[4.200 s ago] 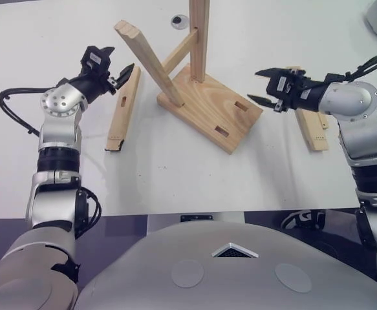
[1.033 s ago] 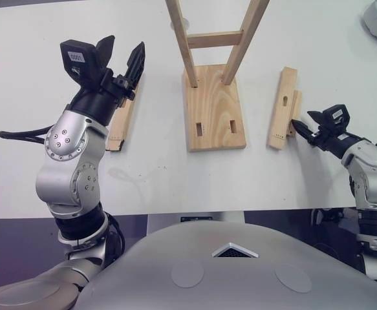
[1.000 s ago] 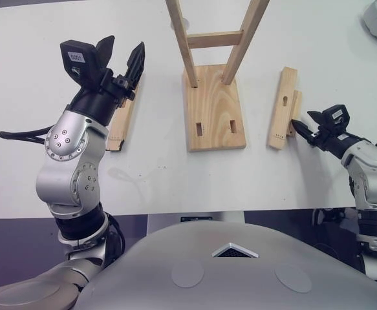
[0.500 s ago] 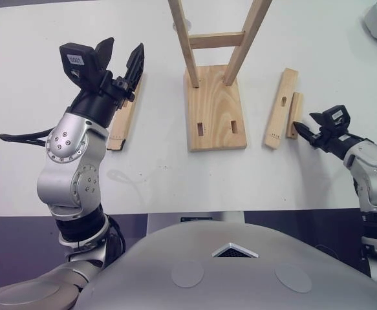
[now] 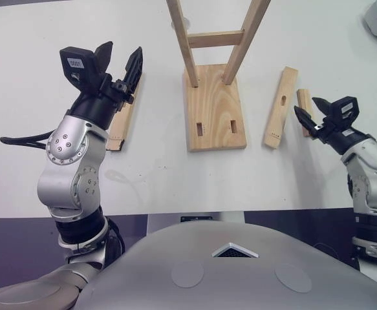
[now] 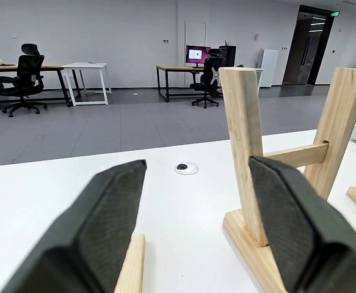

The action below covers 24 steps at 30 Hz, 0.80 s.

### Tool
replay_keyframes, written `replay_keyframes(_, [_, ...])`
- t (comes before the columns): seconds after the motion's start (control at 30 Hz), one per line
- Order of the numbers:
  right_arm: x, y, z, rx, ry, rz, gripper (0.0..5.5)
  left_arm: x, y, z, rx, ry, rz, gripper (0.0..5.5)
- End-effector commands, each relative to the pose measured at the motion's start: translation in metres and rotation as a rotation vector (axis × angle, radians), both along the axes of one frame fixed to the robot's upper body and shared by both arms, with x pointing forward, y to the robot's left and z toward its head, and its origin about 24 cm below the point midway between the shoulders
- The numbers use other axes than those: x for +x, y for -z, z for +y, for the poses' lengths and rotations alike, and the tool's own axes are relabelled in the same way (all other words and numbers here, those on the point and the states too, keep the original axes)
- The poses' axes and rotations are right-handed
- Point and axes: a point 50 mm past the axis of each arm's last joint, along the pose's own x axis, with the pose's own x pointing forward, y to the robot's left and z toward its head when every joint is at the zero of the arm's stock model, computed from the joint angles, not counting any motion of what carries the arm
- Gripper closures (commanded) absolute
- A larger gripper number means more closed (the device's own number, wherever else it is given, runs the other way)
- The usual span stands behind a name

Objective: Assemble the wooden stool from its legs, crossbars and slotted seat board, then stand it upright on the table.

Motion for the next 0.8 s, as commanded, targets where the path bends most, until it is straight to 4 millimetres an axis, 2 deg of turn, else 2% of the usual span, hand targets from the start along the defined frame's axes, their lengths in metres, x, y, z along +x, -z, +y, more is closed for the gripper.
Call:
replay_keyframes(0.03, [-0.01, 0.003, 0.001, -0.008, 0.093, 0.0, 2.89, -0.002, 0.003, 0.002, 0.022, -0.008, 0.011, 2.38])
replay_keyframes(0.07, [-0.011, 0.003, 0.002, 0.003, 0.116, -0.01, 2.89, -0.003, 0.004, 0.001, 0.025, -0.007, 0.013, 2.38])
replay_keyframes(0.2, [-0.015, 0.005, 0.002, 0.029, 0.186, -0.008, 2.09, -0.004, 0.007, -0.001, 0.038, 0.001, 0.021, 2.38])
replay_keyframes(0.5, [-0.026, 0.037, -0.007, -0.027, 0.253, 0.238, 2.09, -0.004, 0.009, -0.001, 0.049, 0.009, 0.026, 2.38])
replay_keyframes(0.6, [-0.03, 0.042, -0.004, -0.025, 0.25, 0.283, 2.09, -0.002, 0.009, -0.002, 0.049, 0.018, 0.026, 2.38])
replay_keyframes(0.8, [-0.023, 0.038, -0.002, -0.027, 0.291, 0.297, 3.09, 0.0, 0.01, -0.002, 0.051, 0.019, 0.024, 2.38])
